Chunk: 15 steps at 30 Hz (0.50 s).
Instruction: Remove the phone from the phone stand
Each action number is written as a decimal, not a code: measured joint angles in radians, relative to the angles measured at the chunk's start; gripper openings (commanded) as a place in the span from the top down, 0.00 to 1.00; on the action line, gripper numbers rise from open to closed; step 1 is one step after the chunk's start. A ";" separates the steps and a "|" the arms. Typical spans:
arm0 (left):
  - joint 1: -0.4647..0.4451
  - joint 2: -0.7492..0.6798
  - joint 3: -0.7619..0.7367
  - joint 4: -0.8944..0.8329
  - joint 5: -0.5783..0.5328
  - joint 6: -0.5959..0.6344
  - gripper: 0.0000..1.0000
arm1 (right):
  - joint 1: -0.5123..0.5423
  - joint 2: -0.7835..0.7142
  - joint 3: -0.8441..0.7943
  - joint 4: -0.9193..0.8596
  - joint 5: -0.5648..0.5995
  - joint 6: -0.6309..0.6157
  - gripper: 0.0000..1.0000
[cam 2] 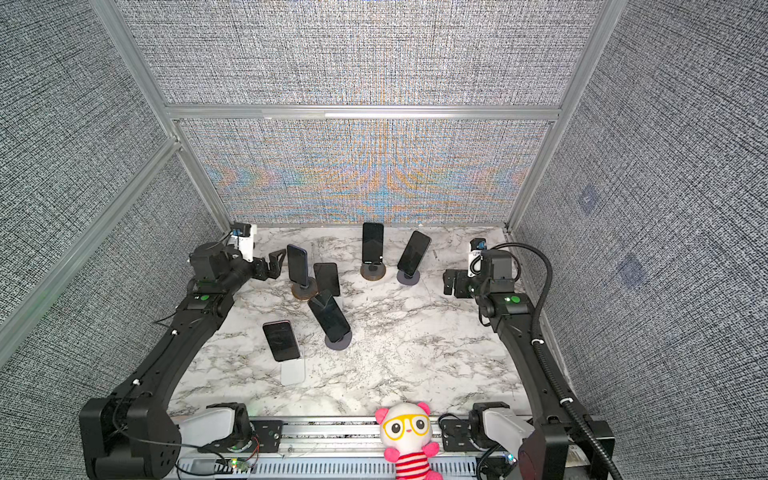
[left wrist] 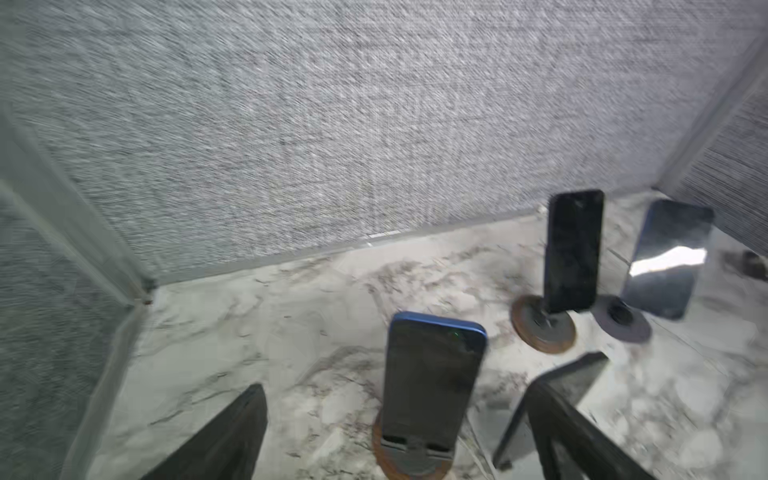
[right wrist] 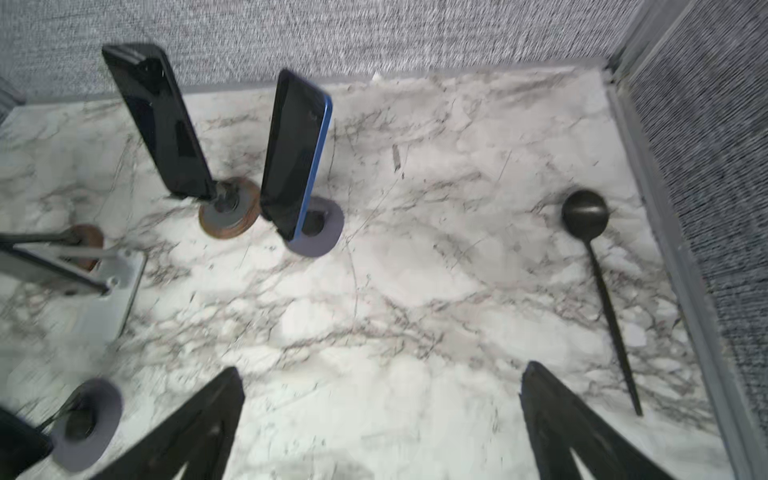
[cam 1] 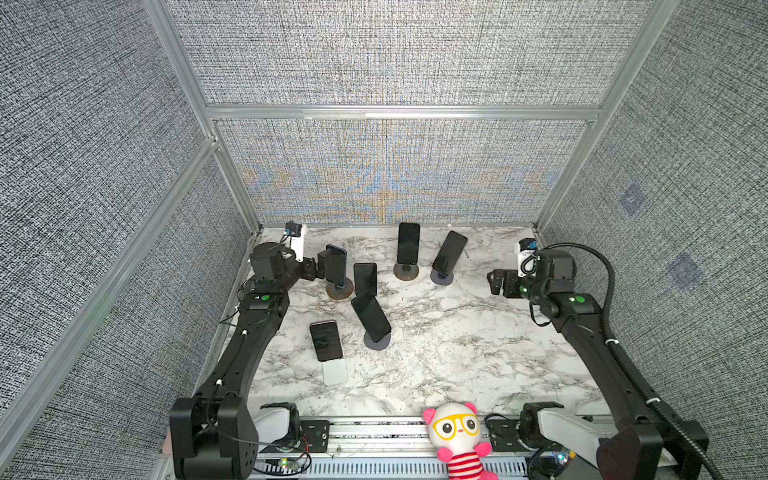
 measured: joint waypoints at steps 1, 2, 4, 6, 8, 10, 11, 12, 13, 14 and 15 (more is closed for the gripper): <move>-0.001 0.012 0.014 -0.030 0.024 0.010 0.01 | 0.000 0.001 0.013 -0.032 -0.021 0.000 0.01; -0.005 0.027 0.033 -0.061 0.053 0.018 0.01 | 0.001 0.000 0.023 -0.065 -0.047 0.003 0.01; -0.010 0.061 0.073 -0.112 0.093 0.039 0.01 | 0.001 -0.002 0.025 -0.111 -0.094 0.010 0.01; -0.014 0.101 0.113 -0.148 0.130 0.053 0.01 | 0.001 -0.006 0.017 -0.143 -0.138 0.024 0.01; -0.014 0.137 0.138 -0.176 0.151 0.066 0.01 | 0.001 -0.013 0.012 -0.157 -0.171 0.042 0.01; -0.014 0.173 0.156 -0.192 0.162 0.079 0.01 | 0.003 -0.021 0.012 -0.159 -0.192 0.048 0.01; -0.014 0.192 0.166 -0.201 0.166 0.087 0.01 | 0.003 -0.027 0.014 -0.161 -0.200 0.053 0.01; -0.014 0.211 0.174 -0.207 0.169 0.092 0.01 | 0.003 -0.033 0.016 -0.166 -0.204 0.055 0.01; -0.014 0.225 0.180 -0.210 0.169 0.096 0.01 | 0.003 -0.039 0.017 -0.171 -0.208 0.055 0.01; -0.014 0.241 0.187 -0.212 0.169 0.102 0.01 | 0.003 -0.047 0.018 -0.177 -0.209 0.055 0.01; -0.014 0.257 0.194 -0.212 0.168 0.110 0.01 | 0.003 -0.054 0.018 -0.183 -0.210 0.055 0.01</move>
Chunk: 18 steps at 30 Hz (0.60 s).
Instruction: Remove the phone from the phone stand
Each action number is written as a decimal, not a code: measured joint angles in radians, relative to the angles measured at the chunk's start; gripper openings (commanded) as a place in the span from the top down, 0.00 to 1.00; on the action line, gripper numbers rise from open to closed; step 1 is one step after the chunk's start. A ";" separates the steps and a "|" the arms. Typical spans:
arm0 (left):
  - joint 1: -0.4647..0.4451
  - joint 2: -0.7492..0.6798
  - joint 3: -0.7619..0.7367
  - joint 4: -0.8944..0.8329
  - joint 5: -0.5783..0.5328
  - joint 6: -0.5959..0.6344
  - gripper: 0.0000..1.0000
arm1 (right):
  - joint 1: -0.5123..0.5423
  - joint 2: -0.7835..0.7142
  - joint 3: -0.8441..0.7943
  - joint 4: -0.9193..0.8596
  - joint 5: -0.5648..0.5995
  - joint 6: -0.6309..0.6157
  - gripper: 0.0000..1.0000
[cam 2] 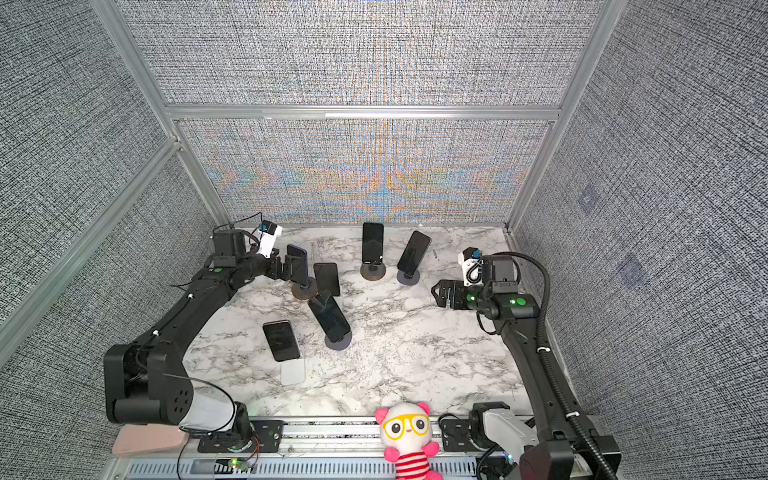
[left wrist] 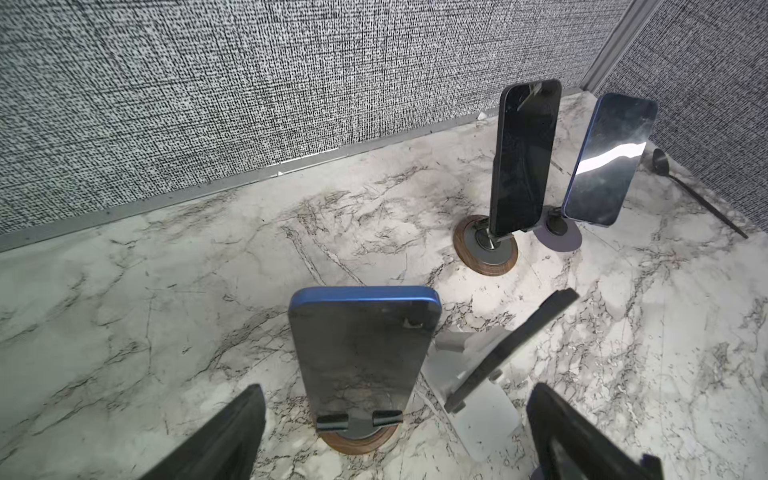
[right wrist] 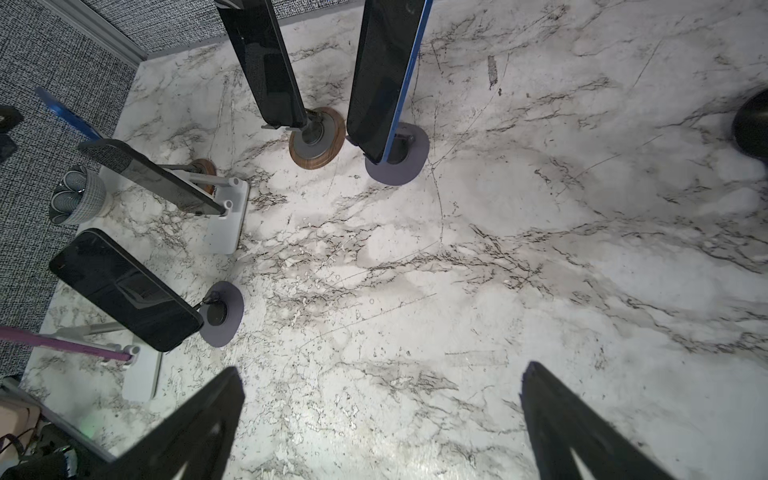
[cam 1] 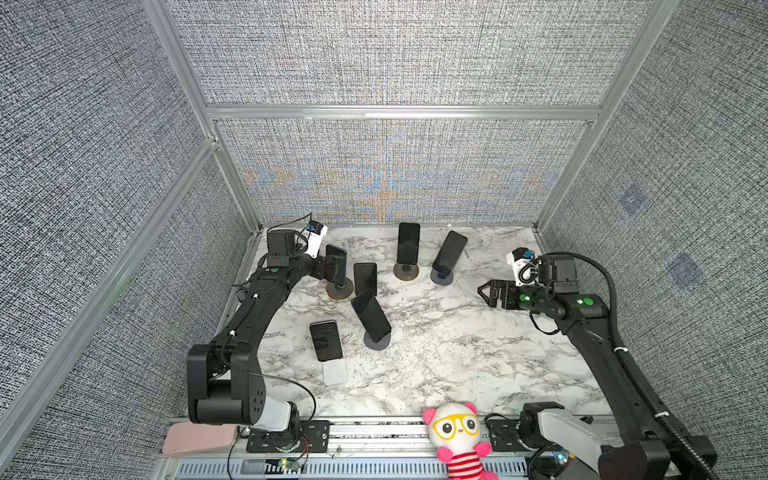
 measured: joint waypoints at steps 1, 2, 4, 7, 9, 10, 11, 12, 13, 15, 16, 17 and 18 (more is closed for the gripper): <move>0.000 0.011 0.006 0.000 0.000 0.005 0.01 | 0.000 -0.007 0.000 -0.005 -0.001 0.000 0.01; 0.000 0.024 0.012 0.001 -0.001 0.008 0.01 | 0.000 -0.013 0.000 -0.009 0.000 0.000 0.01; 0.000 0.052 0.029 0.001 0.000 0.015 0.01 | 0.000 -0.023 -0.002 -0.013 0.004 -0.001 0.01; 0.000 0.081 0.042 0.012 0.008 0.021 0.01 | 0.000 -0.032 -0.011 -0.013 0.016 -0.003 0.01; 0.000 0.090 0.041 0.019 0.024 0.021 0.01 | 0.000 -0.032 -0.016 -0.013 0.023 -0.005 0.01; 0.000 0.095 0.041 0.025 0.030 0.021 0.01 | 0.000 -0.032 -0.017 -0.013 0.025 -0.005 0.01; 0.000 0.101 0.043 0.031 0.039 0.021 0.01 | 0.000 -0.031 -0.017 -0.013 0.028 -0.005 0.01; 0.000 0.110 0.047 0.032 0.042 0.021 0.01 | 0.000 -0.031 -0.017 -0.012 0.031 -0.005 0.01; 0.000 0.120 0.052 0.033 0.043 0.020 0.01 | 0.000 -0.031 -0.019 -0.011 0.034 -0.005 0.01; -0.001 0.137 0.060 0.034 0.045 0.020 0.01 | 0.000 -0.031 -0.021 -0.011 0.043 -0.005 0.01; -0.002 0.141 0.061 0.034 0.044 0.020 0.01 | 0.000 -0.032 -0.023 -0.011 0.043 -0.005 0.01; -0.003 0.146 0.063 0.034 0.044 0.020 0.01 | 0.000 -0.034 -0.023 -0.011 0.049 -0.006 0.01; -0.005 0.150 0.065 0.034 0.042 0.021 0.01 | 0.000 -0.038 -0.030 -0.002 0.051 -0.008 0.01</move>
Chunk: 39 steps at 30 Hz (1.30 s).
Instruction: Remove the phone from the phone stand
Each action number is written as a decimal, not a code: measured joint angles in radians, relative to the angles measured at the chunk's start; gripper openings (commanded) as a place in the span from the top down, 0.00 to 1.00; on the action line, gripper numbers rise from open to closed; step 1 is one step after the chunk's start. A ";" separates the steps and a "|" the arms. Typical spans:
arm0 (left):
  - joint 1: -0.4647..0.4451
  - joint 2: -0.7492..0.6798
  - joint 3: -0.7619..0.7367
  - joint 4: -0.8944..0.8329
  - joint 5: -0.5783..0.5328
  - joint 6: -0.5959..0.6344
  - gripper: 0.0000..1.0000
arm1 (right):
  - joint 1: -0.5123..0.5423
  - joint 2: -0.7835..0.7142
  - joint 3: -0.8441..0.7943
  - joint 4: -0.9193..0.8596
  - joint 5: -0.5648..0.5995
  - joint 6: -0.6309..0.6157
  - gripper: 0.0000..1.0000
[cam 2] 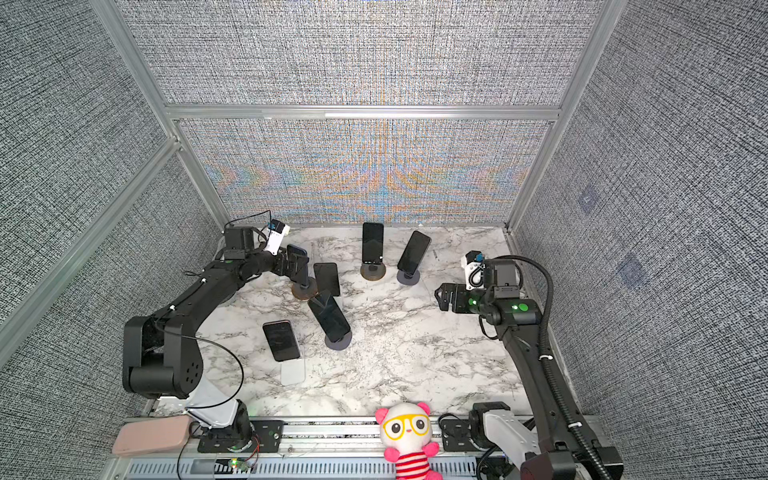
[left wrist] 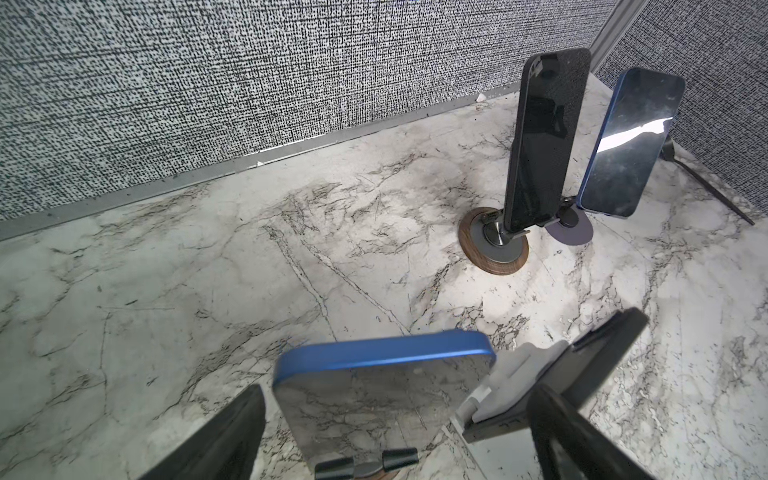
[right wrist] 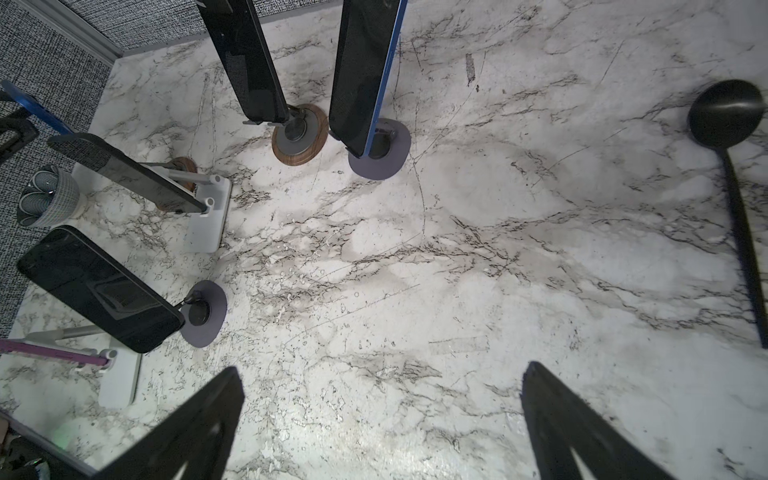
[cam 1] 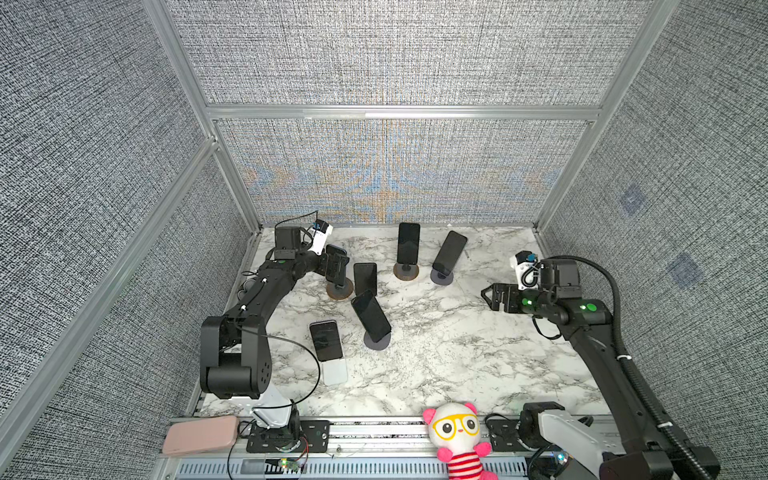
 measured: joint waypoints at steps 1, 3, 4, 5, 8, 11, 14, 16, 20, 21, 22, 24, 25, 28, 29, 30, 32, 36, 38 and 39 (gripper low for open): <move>-0.002 0.003 0.001 0.002 -0.001 0.000 0.01 | 0.000 -0.004 -0.010 0.005 0.003 -0.001 0.01; -0.003 0.008 0.001 0.004 -0.001 0.000 0.01 | 0.000 -0.004 -0.024 -0.003 0.011 0.000 0.01; -0.003 0.011 0.001 0.010 -0.001 0.000 0.01 | 0.000 -0.005 -0.027 -0.005 0.013 0.000 0.01; -0.003 0.016 0.002 0.019 -0.002 -0.001 0.01 | 0.000 -0.007 -0.029 -0.003 0.014 -0.001 0.01; -0.005 0.032 0.009 0.031 -0.013 -0.005 0.01 | 0.000 -0.011 -0.033 -0.003 0.016 -0.002 0.01; -0.009 0.039 0.010 0.033 -0.027 -0.005 0.06 | 0.000 -0.017 -0.036 -0.003 0.020 -0.005 0.01; -0.014 0.039 0.007 0.037 -0.036 -0.005 0.10 | 0.000 -0.022 -0.040 -0.003 0.029 -0.008 0.01; -0.016 0.040 0.007 0.037 -0.047 -0.004 0.14 | -0.001 -0.025 -0.044 -0.004 0.035 -0.011 0.01; -0.021 0.047 0.006 0.040 -0.057 -0.004 0.16 | -0.001 -0.026 -0.047 -0.004 0.042 -0.015 0.01; -0.021 0.048 0.006 0.041 -0.061 -0.004 0.17 | -0.001 -0.026 -0.048 -0.003 0.042 -0.015 0.01; -0.022 0.049 0.006 0.041 -0.062 -0.004 0.18 | -0.001 -0.026 -0.050 -0.001 0.043 -0.015 0.01; -0.024 0.050 0.006 0.041 -0.065 -0.003 0.22 | -0.001 -0.026 -0.054 -0.003 0.044 -0.015 0.01; -0.024 0.050 0.006 0.041 -0.069 -0.003 0.24 | -0.001 -0.026 -0.055 -0.003 0.044 -0.015 0.01; -0.026 0.049 0.006 0.042 -0.078 0.006 0.31 | -0.001 -0.027 -0.056 -0.003 0.045 -0.016 0.01; -0.026 0.047 0.006 0.042 -0.080 0.006 0.33 | -0.001 -0.029 -0.056 -0.003 0.045 -0.016 0.01; -0.026 0.046 0.007 0.040 -0.081 0.004 0.34 | -0.001 -0.030 -0.056 -0.003 0.045 -0.017 0.01; -0.027 0.043 0.010 0.027 -0.082 0.002 0.34 | -0.001 -0.031 -0.057 -0.003 0.050 -0.019 0.01; -0.029 0.039 0.024 0.000 -0.084 -0.008 0.35 | -0.001 -0.032 -0.061 -0.003 0.051 -0.019 0.01; -0.030 0.034 0.032 -0.013 -0.091 -0.010 0.36 | -0.001 -0.030 -0.061 -0.003 0.052 -0.020 0.01; -0.030 0.029 0.034 -0.018 -0.095 -0.012 0.37 | -0.001 -0.029 -0.061 -0.004 0.052 -0.023 0.01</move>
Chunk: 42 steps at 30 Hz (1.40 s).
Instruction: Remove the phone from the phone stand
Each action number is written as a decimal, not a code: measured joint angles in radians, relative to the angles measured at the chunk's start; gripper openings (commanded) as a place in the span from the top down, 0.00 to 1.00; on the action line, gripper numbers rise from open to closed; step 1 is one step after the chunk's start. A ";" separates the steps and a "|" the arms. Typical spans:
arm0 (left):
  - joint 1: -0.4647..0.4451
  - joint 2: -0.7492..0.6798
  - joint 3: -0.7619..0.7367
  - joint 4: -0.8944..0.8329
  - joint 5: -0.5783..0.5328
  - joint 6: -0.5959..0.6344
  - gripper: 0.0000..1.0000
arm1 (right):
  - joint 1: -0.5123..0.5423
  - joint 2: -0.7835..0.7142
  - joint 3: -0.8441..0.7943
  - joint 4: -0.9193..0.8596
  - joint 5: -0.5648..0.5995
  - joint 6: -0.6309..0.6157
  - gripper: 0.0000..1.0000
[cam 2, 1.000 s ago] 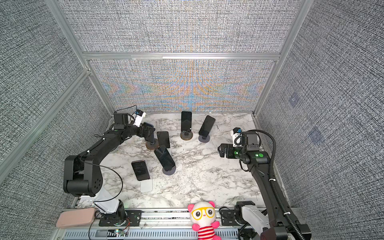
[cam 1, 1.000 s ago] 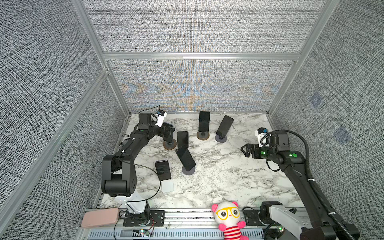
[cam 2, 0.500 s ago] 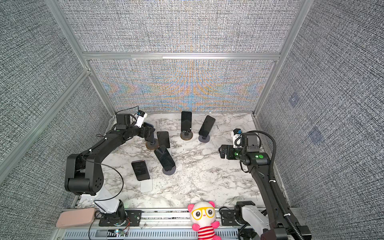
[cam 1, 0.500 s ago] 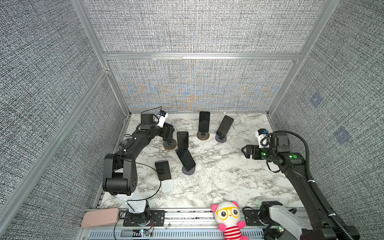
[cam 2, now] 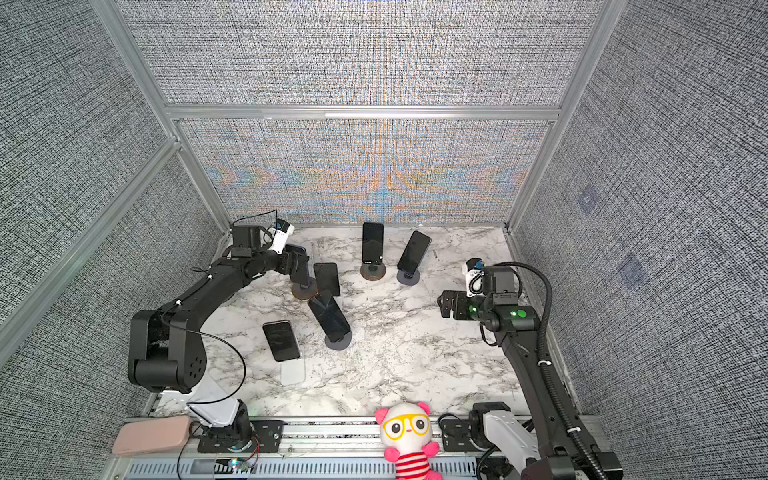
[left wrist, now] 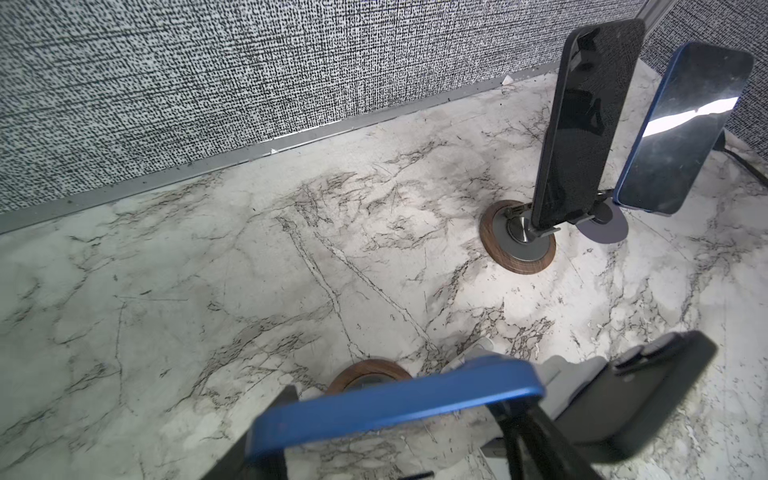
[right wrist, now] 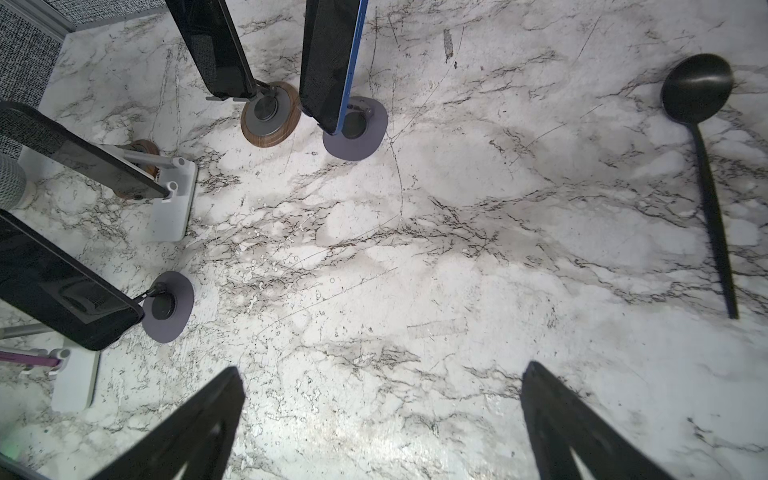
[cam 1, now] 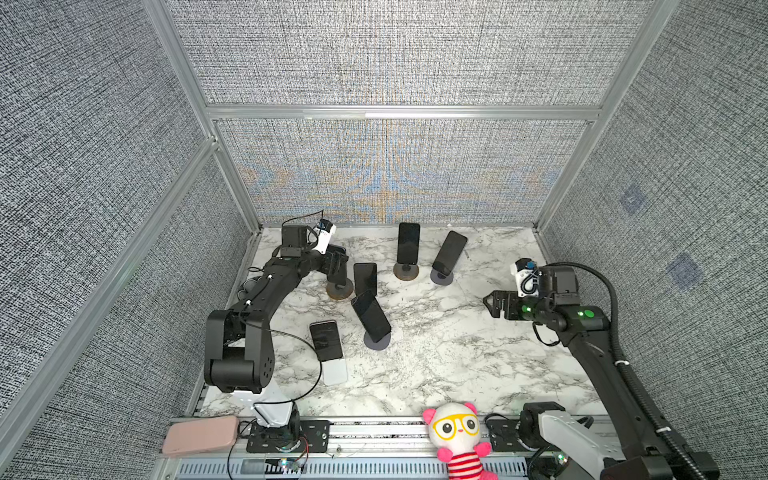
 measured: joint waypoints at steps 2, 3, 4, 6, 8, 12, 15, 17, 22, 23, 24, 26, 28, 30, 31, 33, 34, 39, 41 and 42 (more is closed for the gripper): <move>0.000 -0.013 0.009 -0.016 -0.012 -0.004 0.38 | 0.000 0.000 0.000 0.000 0.001 0.000 0.01; 0.000 -0.019 0.013 -0.021 -0.016 -0.005 0.38 | 0.000 0.000 0.000 0.000 0.004 0.000 0.01; 0.000 -0.026 0.021 -0.031 -0.025 -0.007 0.38 | 0.000 -0.001 0.000 0.000 0.005 0.000 0.01; 0.000 -0.038 0.038 -0.047 -0.041 -0.011 0.40 | 0.000 -0.002 0.003 0.000 0.006 0.000 0.01; 0.000 -0.052 0.069 -0.080 -0.064 -0.025 0.42 | 0.000 -0.001 0.006 0.000 0.006 0.000 0.01; 0.000 -0.098 0.148 -0.163 -0.099 -0.065 0.44 | 0.001 0.022 0.032 0.000 -0.025 0.000 0.01; 0.000 -0.148 0.212 -0.229 -0.106 -0.115 0.46 | 0.014 0.057 0.071 -0.005 -0.078 0.000 0.01; 0.000 -0.181 0.249 -0.274 -0.091 -0.153 0.48 | 0.042 0.087 0.116 0.003 -0.119 0.001 0.01; -0.007 -0.256 0.261 -0.331 0.026 -0.272 0.52 | 0.223 0.158 0.222 0.044 -0.211 0.020 0.04; -0.014 -0.268 0.250 -0.330 0.061 -0.299 0.52 | 0.268 0.172 0.241 0.066 -0.232 0.024 0.05; -0.023 -0.277 0.238 -0.326 0.087 -0.324 0.52 | 0.305 0.185 0.256 0.088 -0.250 0.032 0.06; -0.057 -0.286 0.207 -0.305 0.157 -0.381 0.53 | 0.382 0.227 0.288 0.156 -0.284 0.056 0.08; -0.097 -0.277 0.190 -0.276 0.219 -0.434 0.53 | 0.446 0.275 0.315 0.220 -0.303 0.084 0.11; -0.135 -0.258 0.175 -0.235 0.268 -0.482 0.53 | 0.509 0.330 0.341 0.287 -0.321 0.098 0.14; -0.155 -0.247 0.164 -0.207 0.292 -0.510 0.53 | 0.539 0.358 0.355 0.318 -0.328 0.102 0.15; -0.176 -0.228 0.146 -0.164 0.324 -0.555 0.54 | 0.574 0.404 0.378 0.368 -0.325 0.112 0.19; -0.182 -0.220 0.137 -0.143 0.335 -0.575 0.54 | 0.586 0.422 0.386 0.393 -0.317 0.113 0.21; -0.214 -0.190 0.114 -0.041 0.364 -0.651 0.55 | 0.608 0.480 0.384 0.490 -0.267 0.125 0.43; -0.222 -0.181 0.102 0.004 0.380 -0.681 0.55 | 0.608 0.497 0.378 0.527 -0.259 0.138 0.57; -0.222 -0.177 0.096 0.023 0.386 -0.692 0.55 | 0.608 0.504 0.376 0.540 -0.254 0.140 0.64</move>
